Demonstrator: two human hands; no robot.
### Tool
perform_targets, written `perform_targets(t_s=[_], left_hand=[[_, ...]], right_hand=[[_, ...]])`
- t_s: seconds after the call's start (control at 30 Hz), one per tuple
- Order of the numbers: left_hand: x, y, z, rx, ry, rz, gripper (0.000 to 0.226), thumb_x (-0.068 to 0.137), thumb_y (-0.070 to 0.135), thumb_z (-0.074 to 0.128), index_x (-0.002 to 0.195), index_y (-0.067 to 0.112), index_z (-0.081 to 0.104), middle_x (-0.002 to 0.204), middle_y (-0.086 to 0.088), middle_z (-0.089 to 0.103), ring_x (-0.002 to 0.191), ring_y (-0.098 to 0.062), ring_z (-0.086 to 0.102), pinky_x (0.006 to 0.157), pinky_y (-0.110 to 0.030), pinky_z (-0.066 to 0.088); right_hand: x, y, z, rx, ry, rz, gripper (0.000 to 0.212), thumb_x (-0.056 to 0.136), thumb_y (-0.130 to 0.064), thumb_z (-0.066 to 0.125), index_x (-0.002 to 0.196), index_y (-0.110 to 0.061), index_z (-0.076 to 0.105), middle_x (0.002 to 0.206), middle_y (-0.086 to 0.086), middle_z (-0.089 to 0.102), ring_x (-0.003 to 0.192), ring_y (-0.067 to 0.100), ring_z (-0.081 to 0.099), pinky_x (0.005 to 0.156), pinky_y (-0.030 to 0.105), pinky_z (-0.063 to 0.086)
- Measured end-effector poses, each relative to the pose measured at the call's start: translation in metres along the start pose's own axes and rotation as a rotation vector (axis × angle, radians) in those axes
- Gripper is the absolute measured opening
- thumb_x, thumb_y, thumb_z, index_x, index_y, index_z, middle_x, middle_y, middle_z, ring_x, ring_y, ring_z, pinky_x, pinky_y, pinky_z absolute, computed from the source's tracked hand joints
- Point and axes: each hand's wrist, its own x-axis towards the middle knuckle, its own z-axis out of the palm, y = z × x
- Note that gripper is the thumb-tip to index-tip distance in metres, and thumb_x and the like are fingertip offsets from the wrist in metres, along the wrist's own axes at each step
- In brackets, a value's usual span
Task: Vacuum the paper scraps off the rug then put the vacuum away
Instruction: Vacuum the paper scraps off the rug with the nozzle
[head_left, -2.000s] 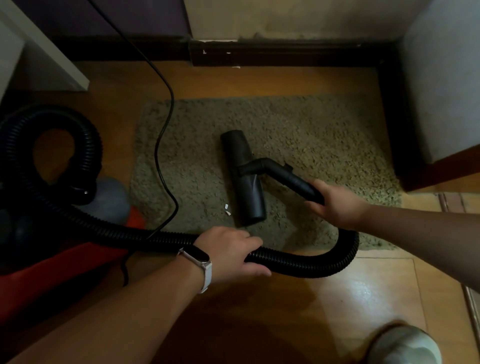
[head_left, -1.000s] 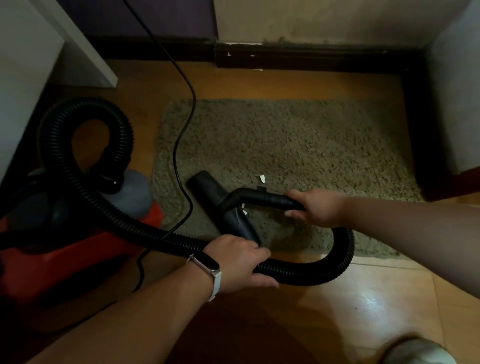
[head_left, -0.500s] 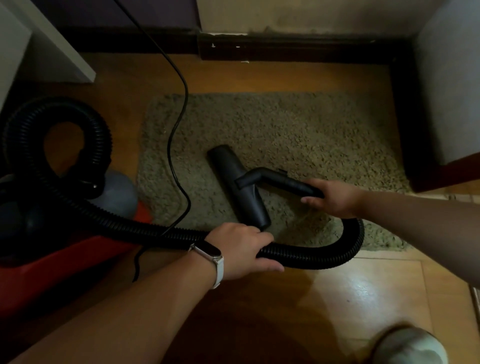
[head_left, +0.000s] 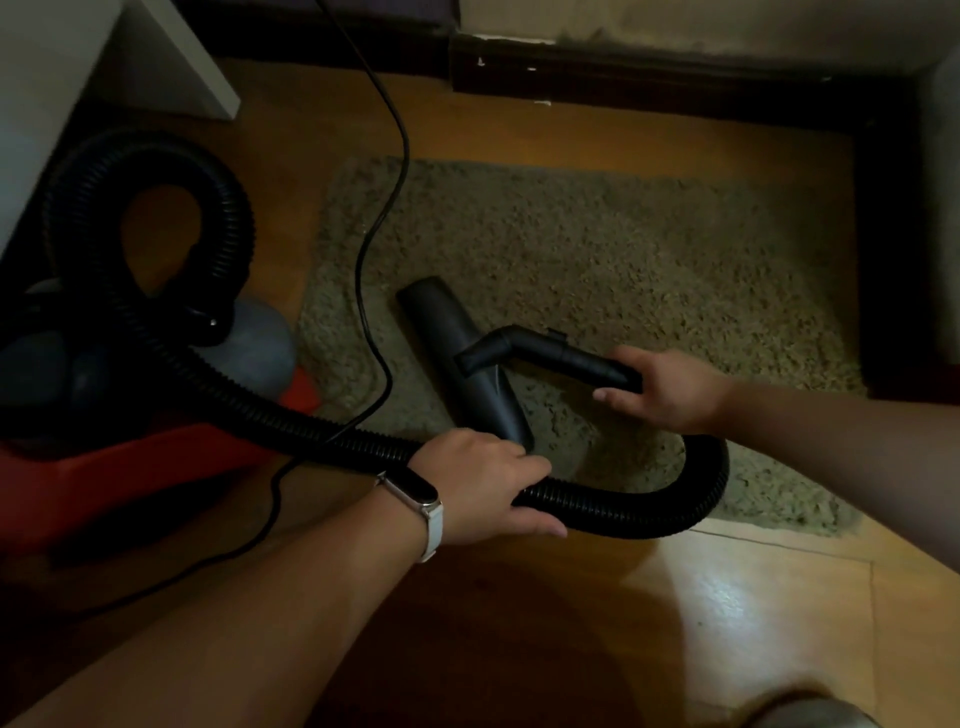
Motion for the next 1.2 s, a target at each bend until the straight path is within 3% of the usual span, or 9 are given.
perform_targets(t_s=[0.13, 0.33, 0.5, 0.67, 0.87, 1.03, 1.2], left_hand=[[0.003, 0.005, -0.001, 0.036, -0.003, -0.053, 0.064, 0.086, 0.08, 0.028, 0.108, 0.029, 0.06, 0.084, 0.01, 0.061, 0.073, -0.012, 0.06, 0.059, -0.033, 0.051], [0.015, 0.009, -0.005, 0.083, 0.008, -0.134, 0.067, 0.085, 0.08, 0.024, 0.111, 0.028, 0.057, 0.088, 0.009, 0.061, 0.076, -0.014, 0.06, 0.06, -0.034, 0.051], [0.038, 0.019, -0.006, 0.143, 0.075, -0.161, 0.062, 0.089, 0.078, 0.028, 0.108, 0.025, 0.055, 0.09, 0.006, 0.062, 0.077, -0.016, 0.062, 0.066, -0.036, 0.053], [0.052, 0.021, -0.002, 0.126, 0.144, -0.17, 0.063, 0.088, 0.078, 0.028, 0.105, 0.026, 0.059, 0.088, 0.007, 0.064, 0.077, -0.015, 0.063, 0.068, -0.033, 0.05], [0.058, 0.023, 0.002, 0.099, 0.177, -0.15, 0.063, 0.088, 0.079, 0.028, 0.101, 0.027, 0.062, 0.083, 0.01, 0.064, 0.072, -0.013, 0.063, 0.065, -0.031, 0.051], [0.075, 0.03, 0.004, 0.116, 0.212, -0.119, 0.06, 0.087, 0.079, 0.031, 0.094, 0.027, 0.062, 0.078, 0.011, 0.062, 0.067, -0.012, 0.061, 0.06, -0.029, 0.047], [0.084, 0.033, 0.006, 0.104, 0.179, -0.105, 0.064, 0.085, 0.079, 0.028, 0.098, 0.027, 0.063, 0.081, 0.009, 0.064, 0.07, -0.013, 0.063, 0.063, -0.029, 0.046]], right_hand=[[0.012, 0.006, -0.005, -0.076, -0.035, -0.022, 0.038, 0.09, -0.066, 0.052, 0.113, -0.036, 0.05, 0.08, -0.007, 0.062, 0.069, 0.009, 0.06, 0.063, 0.033, 0.05], [0.019, 0.025, -0.018, -0.037, -0.041, -0.014, 0.035, 0.091, -0.063, 0.054, 0.116, -0.038, 0.052, 0.082, -0.01, 0.063, 0.069, 0.007, 0.061, 0.059, 0.029, 0.05], [0.01, 0.051, -0.041, 0.009, 0.094, 0.059, 0.035, 0.091, -0.06, 0.055, 0.12, -0.042, 0.052, 0.078, -0.01, 0.064, 0.064, 0.008, 0.063, 0.053, 0.029, 0.047], [-0.001, 0.063, -0.054, 0.153, 0.124, 0.066, 0.038, 0.09, -0.056, 0.06, 0.121, -0.036, 0.054, 0.078, -0.003, 0.068, 0.066, 0.014, 0.066, 0.062, 0.041, 0.057], [-0.001, 0.072, -0.053, 0.167, 0.086, 0.02, 0.028, 0.09, -0.052, 0.063, 0.115, -0.039, 0.056, 0.074, -0.005, 0.066, 0.059, 0.006, 0.062, 0.053, 0.029, 0.049], [-0.014, 0.106, -0.047, 0.236, 0.119, 0.105, 0.03, 0.089, -0.054, 0.062, 0.115, -0.041, 0.055, 0.075, -0.008, 0.067, 0.061, -0.002, 0.062, 0.052, 0.026, 0.045], [-0.02, 0.119, -0.044, 0.19, 0.111, 0.164, 0.03, 0.087, -0.062, 0.058, 0.108, -0.041, 0.056, 0.075, -0.008, 0.068, 0.059, 0.003, 0.063, 0.06, 0.036, 0.056]])
